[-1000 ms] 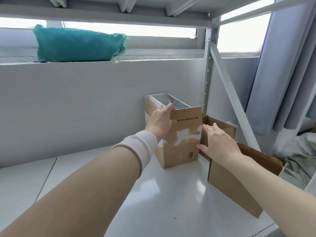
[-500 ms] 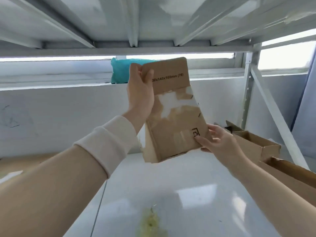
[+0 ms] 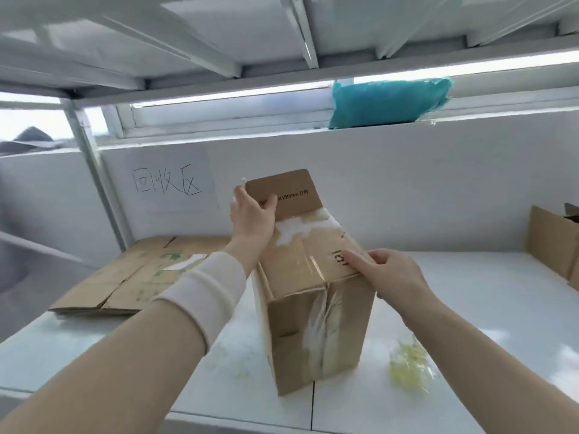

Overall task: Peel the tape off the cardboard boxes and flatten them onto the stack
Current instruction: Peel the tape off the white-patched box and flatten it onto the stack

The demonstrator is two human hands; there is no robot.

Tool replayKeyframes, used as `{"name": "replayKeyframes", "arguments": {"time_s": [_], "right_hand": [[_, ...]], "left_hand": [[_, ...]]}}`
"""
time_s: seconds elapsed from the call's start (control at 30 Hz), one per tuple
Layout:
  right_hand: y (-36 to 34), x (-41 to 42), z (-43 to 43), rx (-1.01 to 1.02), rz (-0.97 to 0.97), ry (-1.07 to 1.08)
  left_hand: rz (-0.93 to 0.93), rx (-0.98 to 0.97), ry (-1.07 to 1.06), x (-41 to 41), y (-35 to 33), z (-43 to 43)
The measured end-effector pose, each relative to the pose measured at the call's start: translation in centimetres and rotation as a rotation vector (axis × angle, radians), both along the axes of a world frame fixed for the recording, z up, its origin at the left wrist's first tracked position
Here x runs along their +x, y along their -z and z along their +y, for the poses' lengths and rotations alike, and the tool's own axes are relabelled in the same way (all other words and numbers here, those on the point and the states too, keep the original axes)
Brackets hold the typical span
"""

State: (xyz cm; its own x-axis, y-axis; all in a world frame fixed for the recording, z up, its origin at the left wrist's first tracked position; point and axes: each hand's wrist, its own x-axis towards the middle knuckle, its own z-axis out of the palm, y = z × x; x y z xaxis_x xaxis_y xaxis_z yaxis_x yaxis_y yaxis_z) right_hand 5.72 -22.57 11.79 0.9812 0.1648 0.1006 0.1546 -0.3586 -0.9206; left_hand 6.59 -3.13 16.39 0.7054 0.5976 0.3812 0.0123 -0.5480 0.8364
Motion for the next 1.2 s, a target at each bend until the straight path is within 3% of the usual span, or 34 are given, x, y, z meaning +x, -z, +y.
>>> {"name": "replayKeyframes", "arguments": {"time_s": [0.1,0.17,0.3,0.47,0.53,0.67,0.73,0.87,1.1,1.2], "right_hand": [[-0.4,0.4,0.3,-0.101,-0.02,0.034],[-0.6,0.5,0.3,-0.113,0.0,-0.023],[-0.9,0.0,0.9,0.047,0.216,-0.253],[-0.4,0.1,2.3,0.147,0.259,-0.204],[-0.5,0.4,2.8,0.065,0.168,-0.199],[-2.2,1.4,4.1,-0.325,-0.328,-0.102],[-3.4,1.6,5.1,-0.491,-0.478,-0.164],[-4.3,2.2,6.8,-0.638,-0.538,-0.355],[-4.4,3.2,7.4,-0.624,-0.466,-0.443],[-3.8,3.0,7.5,-0.6,-0.565,-0.427]], "left_hand": [[0.347,0.338,0.16,-2.7,1.4,-1.0],[0.499,0.46,0.225,-4.4,2.5,-1.2],[0.454,0.391,0.291,-5.3,3.4,0.2],[0.334,0.254,0.365,-4.4,3.3,1.7],[0.325,0.227,0.38,-4.0,3.4,2.4],[0.371,0.215,0.392,-3.2,3.3,2.6],[0.378,0.224,0.395,-2.9,3.3,2.5],[0.383,0.234,0.381,-2.8,3.5,2.7],[0.381,0.255,0.377,-2.6,3.5,2.2],[0.393,0.252,0.358,-2.5,3.5,2.4]]}}
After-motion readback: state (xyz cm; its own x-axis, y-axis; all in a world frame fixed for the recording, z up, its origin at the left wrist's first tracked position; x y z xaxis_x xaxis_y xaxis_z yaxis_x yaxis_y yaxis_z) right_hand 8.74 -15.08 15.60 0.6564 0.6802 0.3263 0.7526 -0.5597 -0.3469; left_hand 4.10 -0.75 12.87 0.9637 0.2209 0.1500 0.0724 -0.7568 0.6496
